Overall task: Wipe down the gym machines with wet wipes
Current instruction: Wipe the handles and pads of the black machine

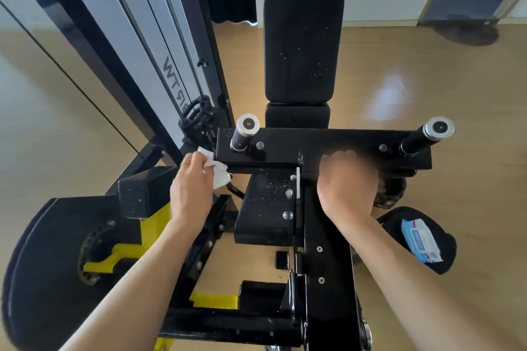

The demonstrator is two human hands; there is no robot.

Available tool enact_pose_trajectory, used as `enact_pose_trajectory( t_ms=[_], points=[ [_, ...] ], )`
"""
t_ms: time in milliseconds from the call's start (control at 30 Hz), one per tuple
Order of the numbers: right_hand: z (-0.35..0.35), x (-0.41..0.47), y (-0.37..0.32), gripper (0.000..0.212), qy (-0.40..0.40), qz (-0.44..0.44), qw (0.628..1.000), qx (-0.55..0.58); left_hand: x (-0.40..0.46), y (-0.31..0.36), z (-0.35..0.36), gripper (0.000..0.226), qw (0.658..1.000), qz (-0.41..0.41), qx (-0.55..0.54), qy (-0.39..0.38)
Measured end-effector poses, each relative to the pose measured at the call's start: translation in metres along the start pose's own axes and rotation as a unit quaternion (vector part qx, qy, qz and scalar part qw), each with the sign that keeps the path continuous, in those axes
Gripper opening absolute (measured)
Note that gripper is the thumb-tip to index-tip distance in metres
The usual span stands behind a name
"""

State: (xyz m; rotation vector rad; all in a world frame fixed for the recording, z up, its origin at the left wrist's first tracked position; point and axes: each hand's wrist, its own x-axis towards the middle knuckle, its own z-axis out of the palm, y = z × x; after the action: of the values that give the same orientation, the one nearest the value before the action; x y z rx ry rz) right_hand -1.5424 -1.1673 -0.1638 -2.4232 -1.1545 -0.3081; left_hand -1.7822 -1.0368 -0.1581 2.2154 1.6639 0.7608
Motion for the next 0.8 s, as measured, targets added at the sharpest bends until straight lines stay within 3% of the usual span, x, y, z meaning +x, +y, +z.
enact_pose_trajectory(
  t_ms=[67, 133, 233, 300, 367, 500, 600, 667, 800],
  points=[
    [-0.001, -0.001, 0.000, 0.045, -0.003, -0.002, 1.000, 0.002, 0.005, 0.004, 0.005, 0.005, 0.967, -0.176, -0.183, -0.003],
    [-0.001, 0.000, 0.000, 0.046, -0.008, 0.001, 1.000, 0.002, 0.004, 0.012, 0.011, 0.009, 0.913, -0.275, -0.299, -0.043],
    [-0.002, 0.000, 0.000, 0.047, -0.006, 0.004, 1.000, 0.006, -0.005, 0.040, 0.019, 0.012, 0.823, -0.352, -0.429, -0.122],
    [-0.001, 0.000, 0.000, 0.047, -0.006, 0.002, 1.000, 0.005, -0.007, 0.061, 0.026, 0.012, 0.746, -0.395, -0.520, -0.132],
    [-0.001, 0.000, 0.000, 0.044, -0.008, -0.001, 1.000, -0.003, -0.009, 0.079, 0.034, 0.015, 0.698, -0.414, -0.570, -0.132],
    [-0.001, 0.000, 0.001, 0.036, -0.013, 0.000, 1.000, 0.000, -0.026, 0.112, 0.058, 0.009, 0.683, -0.398, -0.577, -0.206],
    [-0.001, -0.001, 0.004, 0.036, -0.010, -0.011, 1.000, 0.007, -0.020, 0.110, 0.067, 0.009, 0.666, -0.423, -0.588, -0.179],
    [0.000, 0.000, 0.003, 0.041, -0.006, -0.007, 1.000, 0.008, -0.008, 0.086, 0.066, 0.010, 0.642, -0.450, -0.599, -0.163],
    [0.000, 0.000, -0.001, 0.043, -0.005, 0.006, 1.000, 0.000, 0.015, 0.032, 0.042, 0.023, 0.625, -0.496, -0.592, -0.113]
  ],
)
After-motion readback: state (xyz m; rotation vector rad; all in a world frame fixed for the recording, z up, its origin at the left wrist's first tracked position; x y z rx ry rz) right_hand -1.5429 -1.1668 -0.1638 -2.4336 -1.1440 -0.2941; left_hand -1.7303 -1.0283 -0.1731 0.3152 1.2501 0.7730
